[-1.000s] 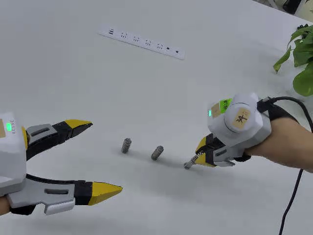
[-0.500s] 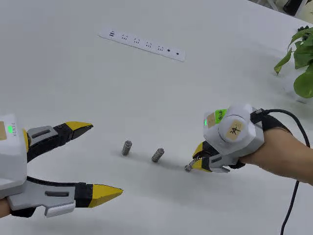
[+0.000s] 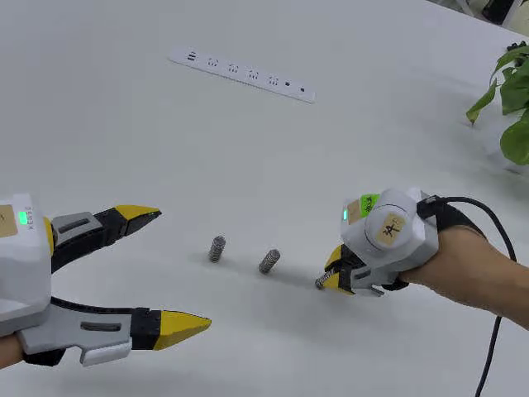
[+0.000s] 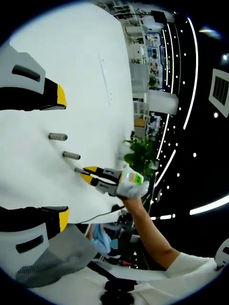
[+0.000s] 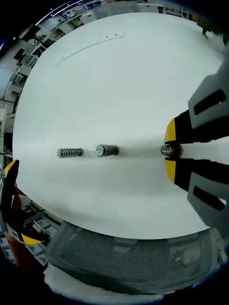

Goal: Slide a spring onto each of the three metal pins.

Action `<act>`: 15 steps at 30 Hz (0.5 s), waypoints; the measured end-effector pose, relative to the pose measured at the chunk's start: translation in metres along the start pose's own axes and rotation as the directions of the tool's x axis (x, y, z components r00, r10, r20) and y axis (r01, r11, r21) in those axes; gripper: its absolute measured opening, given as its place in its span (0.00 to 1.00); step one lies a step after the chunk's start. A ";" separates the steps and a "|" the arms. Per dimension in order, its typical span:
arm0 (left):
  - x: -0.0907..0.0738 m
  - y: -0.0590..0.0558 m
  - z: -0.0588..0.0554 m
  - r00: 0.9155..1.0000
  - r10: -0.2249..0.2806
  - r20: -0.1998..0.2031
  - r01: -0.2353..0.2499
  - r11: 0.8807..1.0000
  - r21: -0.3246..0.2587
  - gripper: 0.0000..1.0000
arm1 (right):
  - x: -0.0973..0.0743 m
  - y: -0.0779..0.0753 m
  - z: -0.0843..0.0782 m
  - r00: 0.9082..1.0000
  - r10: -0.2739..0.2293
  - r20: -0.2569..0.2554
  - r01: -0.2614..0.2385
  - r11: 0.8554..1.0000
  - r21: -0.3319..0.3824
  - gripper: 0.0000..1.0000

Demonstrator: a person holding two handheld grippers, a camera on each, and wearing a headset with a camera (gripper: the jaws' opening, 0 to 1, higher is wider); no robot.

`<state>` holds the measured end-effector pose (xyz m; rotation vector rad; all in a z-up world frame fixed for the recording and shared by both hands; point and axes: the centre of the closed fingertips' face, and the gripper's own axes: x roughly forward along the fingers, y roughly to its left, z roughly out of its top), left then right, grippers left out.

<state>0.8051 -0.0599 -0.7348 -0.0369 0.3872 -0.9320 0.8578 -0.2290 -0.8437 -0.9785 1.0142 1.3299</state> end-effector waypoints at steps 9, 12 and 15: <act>0.001 -0.003 0.001 1.000 -0.007 -0.005 0.007 1.000 0.003 0.84 | 0.002 0.000 0.000 1.000 -0.001 0.007 0.001 1.000 0.010 0.12; 0.000 -0.003 0.002 1.000 -0.006 -0.006 0.006 1.000 0.006 0.84 | 0.001 0.000 0.000 1.000 -0.003 0.009 0.003 1.000 0.011 0.13; 0.000 -0.003 0.002 1.000 -0.006 -0.011 0.006 1.000 0.011 0.84 | 0.001 0.001 0.001 1.000 -0.005 0.019 0.005 1.000 0.023 0.18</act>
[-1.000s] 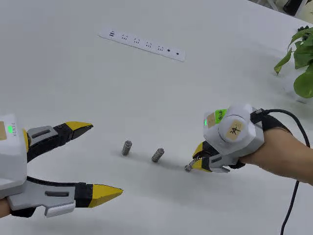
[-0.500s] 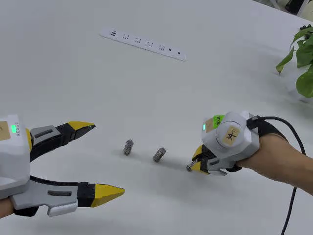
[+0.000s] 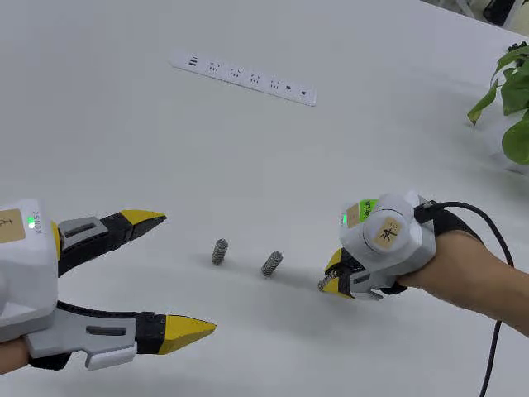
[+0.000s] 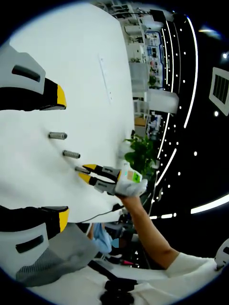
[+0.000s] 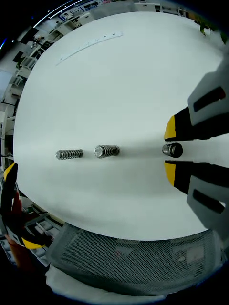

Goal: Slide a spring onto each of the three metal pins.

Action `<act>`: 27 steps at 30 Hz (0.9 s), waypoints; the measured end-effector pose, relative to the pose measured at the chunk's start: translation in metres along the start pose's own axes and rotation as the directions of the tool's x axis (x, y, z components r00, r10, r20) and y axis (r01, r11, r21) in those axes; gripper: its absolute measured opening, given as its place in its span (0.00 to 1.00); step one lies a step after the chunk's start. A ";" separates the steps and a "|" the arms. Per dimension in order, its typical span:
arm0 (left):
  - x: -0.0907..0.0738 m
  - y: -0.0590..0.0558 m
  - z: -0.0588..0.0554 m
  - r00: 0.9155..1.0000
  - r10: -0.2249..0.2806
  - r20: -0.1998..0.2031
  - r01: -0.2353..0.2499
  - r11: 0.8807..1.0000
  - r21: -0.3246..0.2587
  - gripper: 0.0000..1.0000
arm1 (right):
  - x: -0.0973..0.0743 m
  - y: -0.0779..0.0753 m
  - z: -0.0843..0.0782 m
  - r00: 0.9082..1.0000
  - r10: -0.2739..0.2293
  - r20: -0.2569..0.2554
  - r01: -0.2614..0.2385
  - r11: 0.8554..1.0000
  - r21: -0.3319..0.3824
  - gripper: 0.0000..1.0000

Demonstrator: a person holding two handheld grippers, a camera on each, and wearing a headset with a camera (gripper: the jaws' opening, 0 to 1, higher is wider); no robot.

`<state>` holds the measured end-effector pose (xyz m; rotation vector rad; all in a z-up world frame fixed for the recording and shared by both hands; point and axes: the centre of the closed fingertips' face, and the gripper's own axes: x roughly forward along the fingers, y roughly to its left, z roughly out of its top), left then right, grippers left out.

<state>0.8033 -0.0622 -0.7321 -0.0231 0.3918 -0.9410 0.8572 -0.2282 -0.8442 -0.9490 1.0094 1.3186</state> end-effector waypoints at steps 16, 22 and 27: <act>-0.003 -0.008 -0.007 0.997 -0.022 -0.075 0.029 0.995 0.092 0.91 | -0.045 0.001 0.005 0.978 -0.145 0.151 0.121 0.980 0.157 0.36; -0.009 -0.003 -0.010 0.995 -0.003 -0.097 0.013 0.995 0.103 0.97 | -0.067 0.006 -0.004 0.942 -0.216 0.258 0.138 0.947 0.289 0.49; -0.013 0.000 -0.011 0.993 0.005 -0.115 0.008 0.993 0.114 1.00 | -0.080 0.015 -0.017 0.901 -0.285 0.327 0.151 0.913 0.379 0.58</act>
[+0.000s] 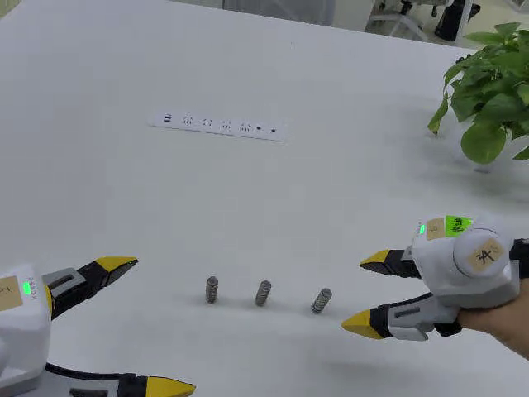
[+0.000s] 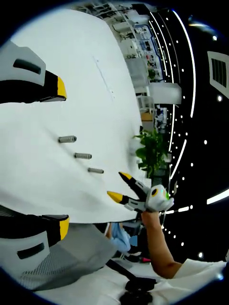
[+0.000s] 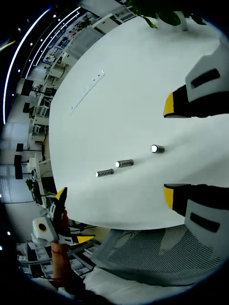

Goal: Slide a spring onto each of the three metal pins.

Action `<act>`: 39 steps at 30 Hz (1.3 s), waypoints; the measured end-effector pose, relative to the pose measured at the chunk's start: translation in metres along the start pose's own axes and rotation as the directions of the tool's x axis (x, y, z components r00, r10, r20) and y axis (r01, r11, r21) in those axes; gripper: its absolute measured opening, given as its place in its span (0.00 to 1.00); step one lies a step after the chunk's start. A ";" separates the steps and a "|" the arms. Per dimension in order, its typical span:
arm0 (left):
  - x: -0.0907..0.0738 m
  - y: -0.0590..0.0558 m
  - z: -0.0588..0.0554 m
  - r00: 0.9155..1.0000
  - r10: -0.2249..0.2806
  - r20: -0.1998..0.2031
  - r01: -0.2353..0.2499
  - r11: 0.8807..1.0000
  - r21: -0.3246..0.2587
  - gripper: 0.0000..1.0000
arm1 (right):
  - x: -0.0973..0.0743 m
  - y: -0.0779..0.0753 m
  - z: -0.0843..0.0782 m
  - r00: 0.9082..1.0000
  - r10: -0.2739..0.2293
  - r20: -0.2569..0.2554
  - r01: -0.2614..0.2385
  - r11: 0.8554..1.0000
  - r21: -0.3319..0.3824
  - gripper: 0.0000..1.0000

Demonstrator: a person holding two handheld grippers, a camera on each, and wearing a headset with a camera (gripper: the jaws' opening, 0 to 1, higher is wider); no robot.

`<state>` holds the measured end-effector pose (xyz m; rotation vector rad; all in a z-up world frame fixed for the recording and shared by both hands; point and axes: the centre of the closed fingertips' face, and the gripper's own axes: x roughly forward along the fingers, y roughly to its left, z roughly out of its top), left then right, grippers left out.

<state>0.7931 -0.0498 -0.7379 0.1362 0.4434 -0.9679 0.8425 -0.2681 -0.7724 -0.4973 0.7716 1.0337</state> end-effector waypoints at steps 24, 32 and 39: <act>-0.008 -0.012 -0.008 0.998 0.026 -0.054 -0.027 0.999 -0.032 1.00 | -0.042 0.034 -0.022 0.958 -0.092 0.273 0.039 0.980 0.194 0.80; -0.010 -0.013 -0.014 0.998 0.032 -0.054 -0.034 0.999 -0.036 1.00 | -0.043 0.041 -0.023 0.953 -0.103 0.285 0.042 0.977 0.211 0.81; -0.011 -0.015 -0.014 0.998 0.033 -0.048 -0.035 0.999 -0.038 1.00 | -0.043 0.043 -0.025 0.949 -0.113 0.294 0.045 0.972 0.229 0.81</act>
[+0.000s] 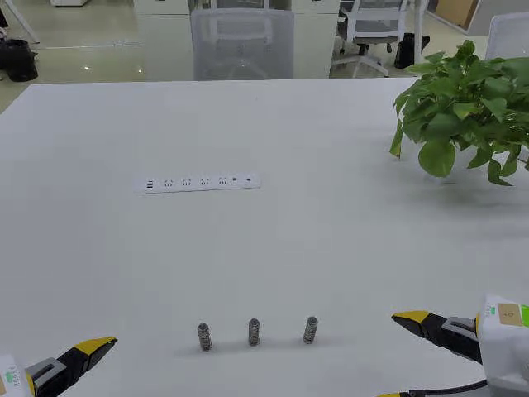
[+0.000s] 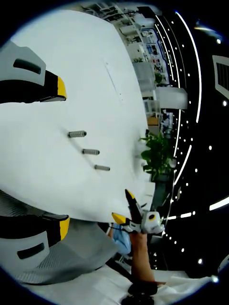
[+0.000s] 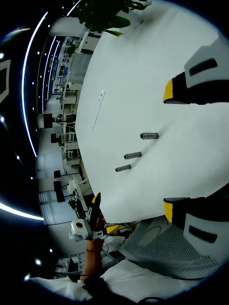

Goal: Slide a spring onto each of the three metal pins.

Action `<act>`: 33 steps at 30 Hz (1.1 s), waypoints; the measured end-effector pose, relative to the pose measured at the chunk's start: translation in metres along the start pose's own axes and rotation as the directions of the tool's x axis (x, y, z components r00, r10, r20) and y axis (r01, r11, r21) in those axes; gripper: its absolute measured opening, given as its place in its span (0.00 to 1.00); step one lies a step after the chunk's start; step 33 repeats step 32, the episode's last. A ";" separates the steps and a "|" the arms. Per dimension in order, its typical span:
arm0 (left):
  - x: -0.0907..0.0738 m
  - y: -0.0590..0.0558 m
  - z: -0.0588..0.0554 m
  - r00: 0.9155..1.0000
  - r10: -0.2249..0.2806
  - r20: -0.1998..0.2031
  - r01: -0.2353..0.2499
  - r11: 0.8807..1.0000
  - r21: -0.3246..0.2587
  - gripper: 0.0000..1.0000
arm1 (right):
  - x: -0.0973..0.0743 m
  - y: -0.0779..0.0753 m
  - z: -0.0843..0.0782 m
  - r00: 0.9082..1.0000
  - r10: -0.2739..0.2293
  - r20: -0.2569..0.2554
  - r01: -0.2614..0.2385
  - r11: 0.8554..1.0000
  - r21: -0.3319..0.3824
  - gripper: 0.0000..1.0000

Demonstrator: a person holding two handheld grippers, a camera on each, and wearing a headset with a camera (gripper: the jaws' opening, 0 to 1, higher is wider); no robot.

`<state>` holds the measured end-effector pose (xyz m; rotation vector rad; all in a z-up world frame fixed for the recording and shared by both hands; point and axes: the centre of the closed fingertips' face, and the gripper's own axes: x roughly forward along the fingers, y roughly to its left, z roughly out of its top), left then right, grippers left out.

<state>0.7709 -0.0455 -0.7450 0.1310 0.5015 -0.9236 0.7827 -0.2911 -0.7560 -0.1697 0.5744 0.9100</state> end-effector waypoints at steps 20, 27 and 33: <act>0.003 -0.003 0.001 1.000 -0.006 0.013 0.007 1.000 -0.011 1.00 | 0.001 0.005 0.000 1.000 -0.004 0.008 0.004 1.000 0.012 0.81; 0.004 -0.003 0.000 1.000 -0.011 0.015 0.011 1.000 -0.011 1.00 | 0.001 0.003 0.001 1.000 -0.002 0.006 0.002 1.000 0.006 0.81; 0.005 -0.004 0.001 1.000 -0.011 0.017 0.011 1.000 -0.012 1.00 | 0.002 0.005 0.002 1.000 0.000 0.004 0.000 1.000 0.005 0.81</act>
